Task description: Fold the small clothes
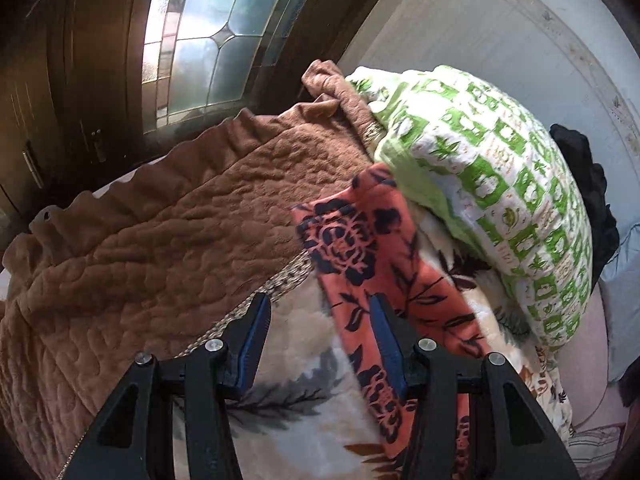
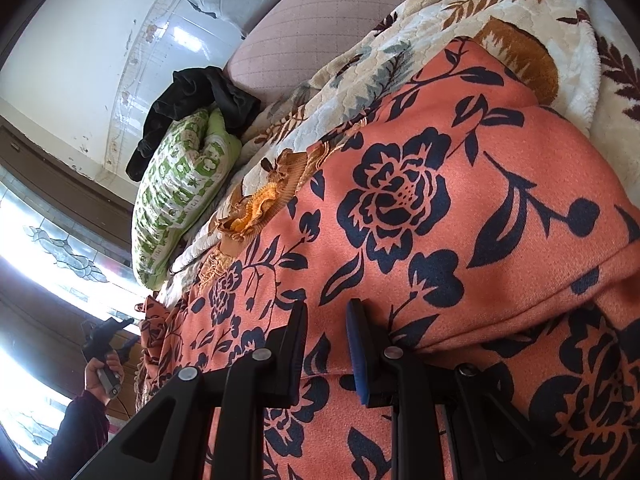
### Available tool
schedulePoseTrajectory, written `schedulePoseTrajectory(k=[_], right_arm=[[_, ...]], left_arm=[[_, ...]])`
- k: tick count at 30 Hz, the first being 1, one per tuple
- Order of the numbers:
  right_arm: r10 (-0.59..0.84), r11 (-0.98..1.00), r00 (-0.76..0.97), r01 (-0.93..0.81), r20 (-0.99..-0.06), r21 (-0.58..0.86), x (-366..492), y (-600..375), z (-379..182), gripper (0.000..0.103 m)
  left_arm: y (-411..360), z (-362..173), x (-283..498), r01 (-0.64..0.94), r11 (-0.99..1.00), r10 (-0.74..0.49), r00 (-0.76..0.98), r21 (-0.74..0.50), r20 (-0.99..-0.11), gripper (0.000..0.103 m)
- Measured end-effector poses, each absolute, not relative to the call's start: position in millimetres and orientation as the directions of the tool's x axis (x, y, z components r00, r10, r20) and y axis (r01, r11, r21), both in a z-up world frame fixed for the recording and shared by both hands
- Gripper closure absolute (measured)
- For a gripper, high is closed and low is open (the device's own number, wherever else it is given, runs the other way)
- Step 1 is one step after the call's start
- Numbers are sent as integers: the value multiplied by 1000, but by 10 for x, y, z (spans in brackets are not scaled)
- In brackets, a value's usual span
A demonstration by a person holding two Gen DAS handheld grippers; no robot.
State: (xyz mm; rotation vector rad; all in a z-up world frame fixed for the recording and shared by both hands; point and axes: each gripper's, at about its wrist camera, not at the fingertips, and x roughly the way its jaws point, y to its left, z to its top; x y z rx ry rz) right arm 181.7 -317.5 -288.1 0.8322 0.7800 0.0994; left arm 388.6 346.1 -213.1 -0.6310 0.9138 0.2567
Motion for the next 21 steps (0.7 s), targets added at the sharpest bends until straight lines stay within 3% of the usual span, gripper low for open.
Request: schedulePoseTrajectory(k=[4,9,14,15,16,18,21], right_arm=[[369,687,724,211,-583,695,1815,-3176,-2881,79],[371,688,723,207,-582,696,1820,-3173,-2885,79],[377,690,722,200,-581,696,1841,-3176,-2885,79],[378,689,722,199,-580,697,1843,-3178,-2885,79],[379,688,722,198,-579,698,1846,-3182,-2888,79],[381,688,721,197,-579,698,1850,-3188,-2890,79],[380,693,720,194,-580,694,1865,-3180,-2888,79]], left_arm=[[3477,-2285,4001,-498,746,-75,597,-442,-799,57],[3295,-2406,4352,-497,738,-129,561,-456,-818,57],[3304,-2467,4442,-512,710,-97,609,-483,-787,59],[3317,-2472,4469,-516,702,-93,617,-491,-782,66],[3319,-2480,4503,-525,704,-78,613,-479,-787,81],[3316,-2497,4547,-539,712,-44,606,-450,-795,95],[3260,-2452,4563,-527,748,-2,605,-404,-796,97]])
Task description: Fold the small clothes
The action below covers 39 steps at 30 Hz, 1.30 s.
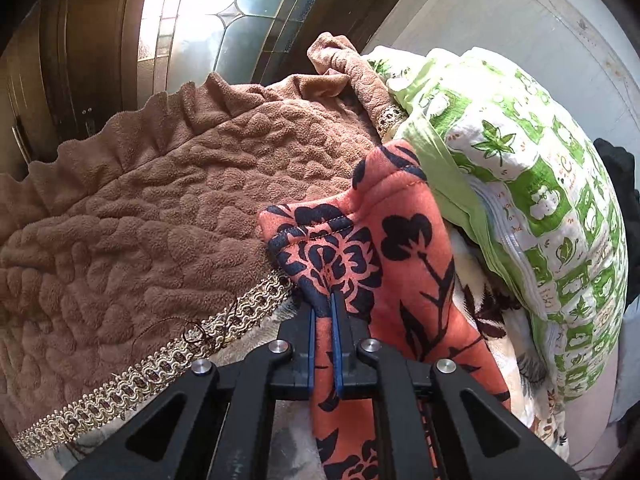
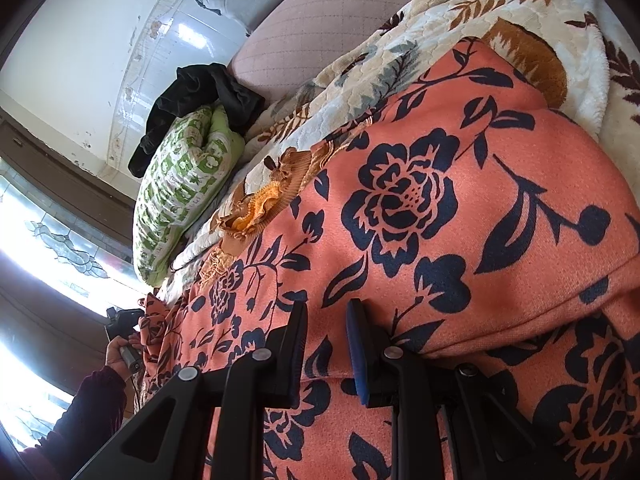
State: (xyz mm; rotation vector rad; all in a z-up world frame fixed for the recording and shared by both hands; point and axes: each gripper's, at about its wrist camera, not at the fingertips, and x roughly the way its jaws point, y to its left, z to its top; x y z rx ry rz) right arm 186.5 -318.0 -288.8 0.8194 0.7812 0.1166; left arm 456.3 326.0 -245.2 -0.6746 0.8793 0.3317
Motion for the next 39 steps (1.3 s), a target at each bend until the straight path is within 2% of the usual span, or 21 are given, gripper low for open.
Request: schedulePoseTrajectory(k=[2,5,8,14,24,29,30,32,33,34,35,36,39], right_arm=[[379,694,720,193,-581,693,1868,-3180,-2886,79],[381,690,721,195,-579,697,1863,-3179,-2879,79],[383,687,718,199,-581,699,1858,-3180,-2848,79],[409,673,725,170,-554,720,1811,-3126,-2679,78],[379,690,777,124,-502,713,1552,-3262,-2349,78],[351,622,819,158,-454,767,1357,-3679,-2301,78],[348,610,824,164,-448,775,1327,-3756,-2299,78],[349,582,825,181,-445,793,1283,-3889,-2324,78],[359,556,823,190,-440,809,1271,-3953,-2350,73],[369,524,824,197,-430,828,1255,-4016,-2375,67],[378,491,829,198,-413,848,1228,-4077,-2391,40],[382,458,841,189,-384,869,1192,-4125,-2395,22],[362,443,865,168,-348,880,1140,-4196,-2322,22]], left_arm=[[3192,-2339,4525,-519,767,27,613,-376,-790,98],[3149,-2016,4382,-506,757,15,647,-414,-762,98],[3017,-1506,4205,-451,799,23,683,-398,-730,98],[2446,-419,3682,-274,878,-40,775,-393,-631,98],[507,847,2918,65,939,-251,799,-337,-547,98],[-752,928,2738,272,890,-445,692,-366,-568,98],[-1018,851,2712,326,871,-489,643,-368,-590,96],[-1513,647,2648,407,857,-504,542,-316,-672,71],[-1679,523,2604,429,862,-479,513,-271,-712,46],[-1776,416,2553,449,862,-462,509,-234,-727,41],[-1814,321,2509,468,858,-458,507,-213,-731,41],[-1798,227,2484,477,854,-458,499,-207,-736,41],[-1523,-69,2514,419,875,-443,493,-242,-749,41]])
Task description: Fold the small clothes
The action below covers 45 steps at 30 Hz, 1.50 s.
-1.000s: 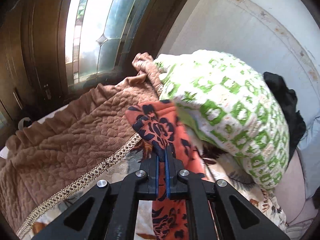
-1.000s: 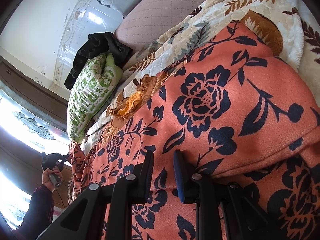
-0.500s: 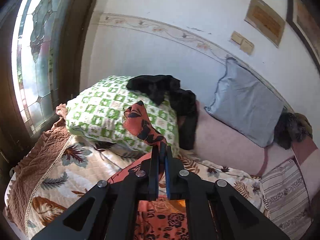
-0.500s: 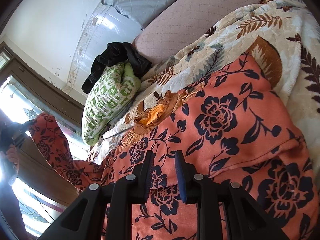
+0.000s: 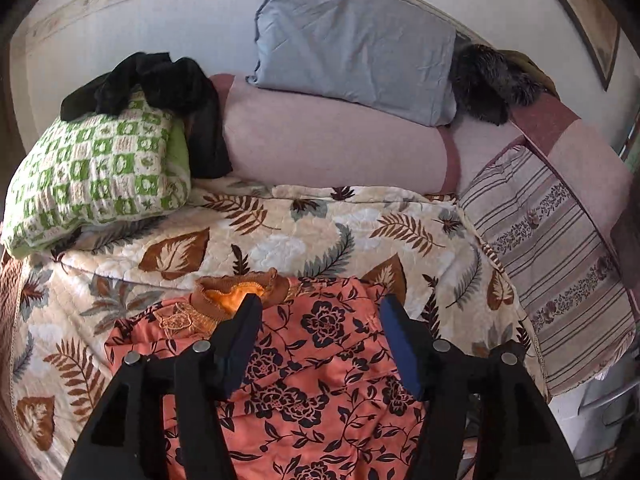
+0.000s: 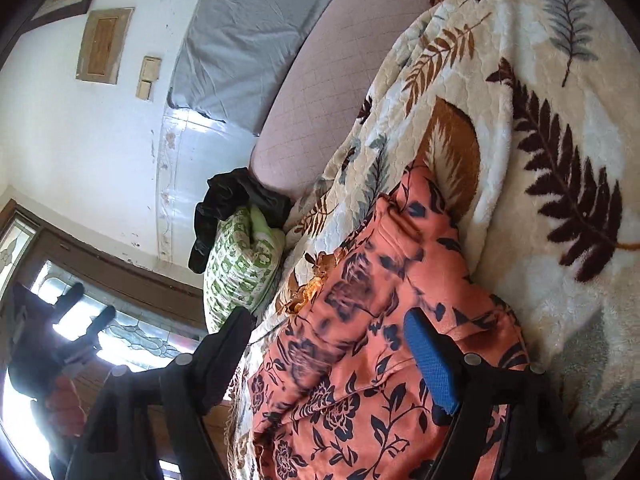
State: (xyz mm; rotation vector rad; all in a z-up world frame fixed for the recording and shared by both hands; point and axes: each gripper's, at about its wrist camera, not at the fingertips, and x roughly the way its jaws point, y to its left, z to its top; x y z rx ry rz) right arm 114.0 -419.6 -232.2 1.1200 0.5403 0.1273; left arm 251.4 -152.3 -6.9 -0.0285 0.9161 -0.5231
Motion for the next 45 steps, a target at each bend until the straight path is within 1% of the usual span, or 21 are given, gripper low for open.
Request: schedulePoseTrajectory(k=[4,7,8,11,14,16,17,19,20,22,25,27,31,32,33,34,35,36,40,43,45], right_arm=[[368,442,859,176,-356,880,1184,-4207,-2303,22],[387,416,861,156,-330,896,1216,-4227,-2316,24],[391,415,860,154,-328,897,1241,-4232,-2308,27],[383,449,854,162,-353,879,1356,-4241,-2293,42],[378,431,847,198,-375,880,1518,-4268,-2396,44],[380,416,834,233,-400,879,1688,-4284,-2514,45],[378,418,819,266,-432,869,1775,-4284,-2583,46],[371,428,782,334,-500,840,1925,-4260,-2719,48],[358,443,760,374,-543,815,1976,-4237,-2756,48],[331,474,736,411,-590,779,2037,-4199,-2757,48],[301,488,726,439,-618,754,2070,-4171,-2754,47],[285,469,744,442,-605,764,2085,-4195,-2819,47],[253,405,802,420,-541,812,2092,-4258,-2863,48],[248,412,813,404,-527,817,2099,-4253,-2858,53],[234,425,820,397,-523,813,2100,-4241,-2839,77],[236,434,823,386,-516,814,2099,-4224,-2831,85],[239,432,830,374,-505,821,2088,-4208,-2826,88],[230,432,840,363,-491,825,2067,-4172,-2778,89],[202,552,884,253,-422,794,1960,-3922,-2256,90],[216,614,924,122,-314,780,1749,-3698,-1784,90],[210,651,939,73,-271,756,1560,-3591,-1567,90]], left_arm=[[-954,-653,2690,250,939,-337,514,-238,-789,41],[-440,-1134,2717,113,954,-296,508,-278,-809,41],[-281,-1300,2699,64,953,-287,505,-296,-814,41],[150,-1712,2611,-66,934,-272,507,-352,-818,42],[436,-2000,2512,-144,898,-282,535,-415,-796,44],[517,-2134,2480,-156,884,-291,554,-440,-780,53],[541,-2198,2478,-159,881,-291,558,-445,-777,55],[585,-2323,2495,-163,877,-293,567,-453,-770,63],[609,-2383,2501,-160,874,-296,571,-458,-765,64],[648,-2499,2515,-160,871,-304,568,-465,-765,73],[675,-2539,2585,-165,852,-335,559,-497,-759,77],[670,-2531,2607,-152,853,-341,563,-500,-753,78],[713,-2566,2610,-140,829,-380,571,-542,-728,78],[727,-2566,2614,-135,826,-387,572,-548,-723,78],[736,-2560,2612,-129,827,-386,577,-547,-719,78],[729,-2547,2611,-122,837,-375,584,-534,-720,79],[711,-2532,2611,-112,851,-359,589,-513,-724,81],[685,-2520,2613,-104,864,-344,592,-493,-728,85],[616,-2449,2603,-84,892,-307,609,-444,-731,89],[620,-2368,2581,-62,897,-305,628,-437,-716,91],[648,-2347,2567,-61,895,-309,631,-442,-712,92]])
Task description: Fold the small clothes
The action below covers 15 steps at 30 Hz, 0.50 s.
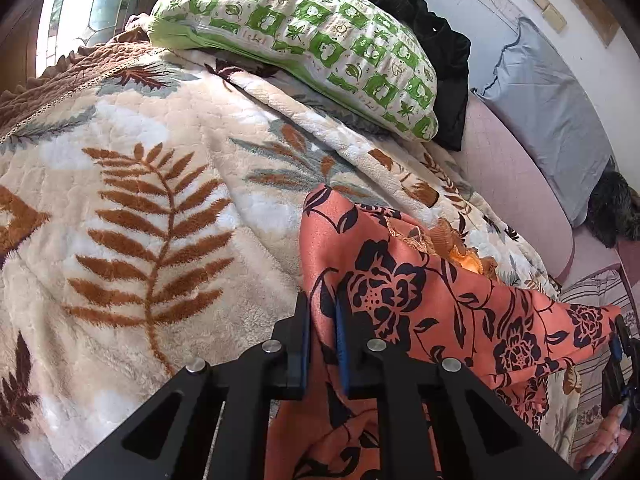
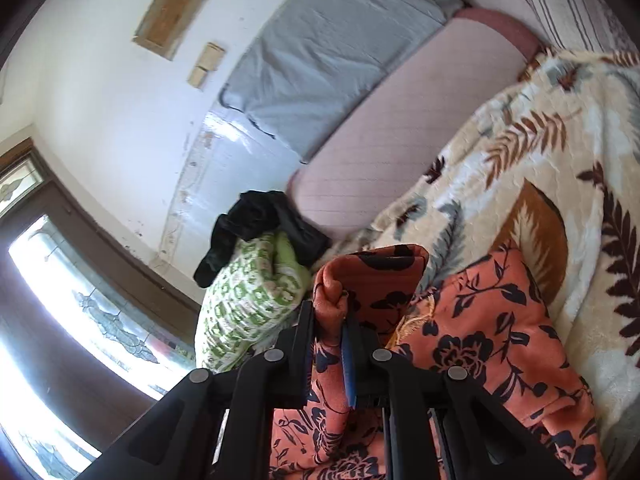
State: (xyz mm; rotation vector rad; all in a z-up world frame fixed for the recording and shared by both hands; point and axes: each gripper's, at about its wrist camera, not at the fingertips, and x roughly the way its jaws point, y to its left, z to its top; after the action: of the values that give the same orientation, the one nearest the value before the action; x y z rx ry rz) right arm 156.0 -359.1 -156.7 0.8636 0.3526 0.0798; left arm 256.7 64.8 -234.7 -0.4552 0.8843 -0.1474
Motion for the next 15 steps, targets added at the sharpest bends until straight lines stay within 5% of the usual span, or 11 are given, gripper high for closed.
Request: schedulePoseTrajectory(k=[4,8,12,14,15], right_arm=[[187,694,891,178,-414,697,1319,-3598,-1714,90],[230,686,699,377,-678,622,1130,-3735,-2334,90],[313,633,630,420,-711,650,950,-3775,-2474,86],[291,658,667,380,-686,650,866,-3781,-2266,85],[252,683,688,373,-681,628,811,-3785,-2146,72]], left_arm=[[792,-2312,2532,-84,889,-300,637,-450,-710,94],[945,-2279,2505,-125,923,-204,643,-365,-738,98],[937,-2216,2476,-37,892,-319,655,-450,-685,98],[785,-2105,2428,45,886,-370,669,-462,-645,91],[685,-2057,2412,86,884,-393,668,-459,-632,69]])
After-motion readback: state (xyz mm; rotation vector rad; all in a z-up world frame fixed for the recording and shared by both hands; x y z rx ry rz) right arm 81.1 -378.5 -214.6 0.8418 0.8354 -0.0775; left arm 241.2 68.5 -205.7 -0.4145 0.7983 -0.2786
